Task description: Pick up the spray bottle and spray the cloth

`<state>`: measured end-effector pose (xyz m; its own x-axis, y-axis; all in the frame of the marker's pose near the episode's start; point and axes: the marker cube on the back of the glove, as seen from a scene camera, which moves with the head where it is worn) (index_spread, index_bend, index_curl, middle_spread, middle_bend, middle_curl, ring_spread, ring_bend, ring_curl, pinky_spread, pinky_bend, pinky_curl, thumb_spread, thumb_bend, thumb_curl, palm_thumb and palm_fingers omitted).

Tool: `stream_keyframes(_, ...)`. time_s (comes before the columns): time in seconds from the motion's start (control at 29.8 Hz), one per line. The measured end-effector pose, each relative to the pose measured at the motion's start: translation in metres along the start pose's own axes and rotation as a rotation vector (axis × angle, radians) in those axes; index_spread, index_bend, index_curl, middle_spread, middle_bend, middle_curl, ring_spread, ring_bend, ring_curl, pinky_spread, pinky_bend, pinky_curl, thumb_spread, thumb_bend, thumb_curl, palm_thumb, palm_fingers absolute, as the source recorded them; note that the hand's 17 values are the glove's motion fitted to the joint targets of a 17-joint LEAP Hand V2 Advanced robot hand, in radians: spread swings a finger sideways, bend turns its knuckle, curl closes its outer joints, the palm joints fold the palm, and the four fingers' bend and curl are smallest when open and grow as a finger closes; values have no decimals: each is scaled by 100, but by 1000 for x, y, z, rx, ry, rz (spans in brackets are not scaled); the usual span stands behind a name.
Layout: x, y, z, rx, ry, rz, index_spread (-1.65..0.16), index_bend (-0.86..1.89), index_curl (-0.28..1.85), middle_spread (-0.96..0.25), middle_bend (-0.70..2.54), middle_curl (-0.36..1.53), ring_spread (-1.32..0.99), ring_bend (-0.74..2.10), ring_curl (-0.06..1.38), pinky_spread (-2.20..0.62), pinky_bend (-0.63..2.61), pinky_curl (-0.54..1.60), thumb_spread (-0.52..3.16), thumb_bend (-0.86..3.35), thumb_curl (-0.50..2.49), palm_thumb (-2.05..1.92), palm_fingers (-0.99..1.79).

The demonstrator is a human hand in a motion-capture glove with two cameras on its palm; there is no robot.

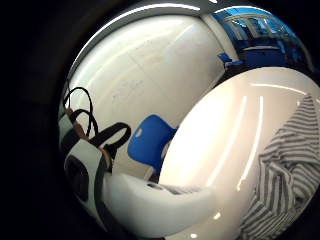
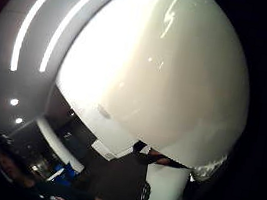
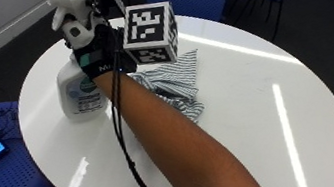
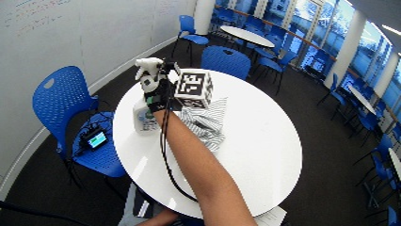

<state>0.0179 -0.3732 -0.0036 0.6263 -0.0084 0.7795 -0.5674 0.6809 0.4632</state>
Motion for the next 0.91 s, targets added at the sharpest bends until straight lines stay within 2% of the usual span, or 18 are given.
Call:
stream_keyframes(0.6, -38, -23, -10, -8, -19, -144, -31, 17, 54, -23, 61, 55, -20, 80, 46, -32, 53, 40, 62, -3, 76, 87, 135)
stream_keyframes(0.91, -46, -26, -12, -6, -26, -140, -31, 18, 55, -23, 60, 55, -22, 79, 45, -32, 53, 40, 60, -3, 76, 87, 135)
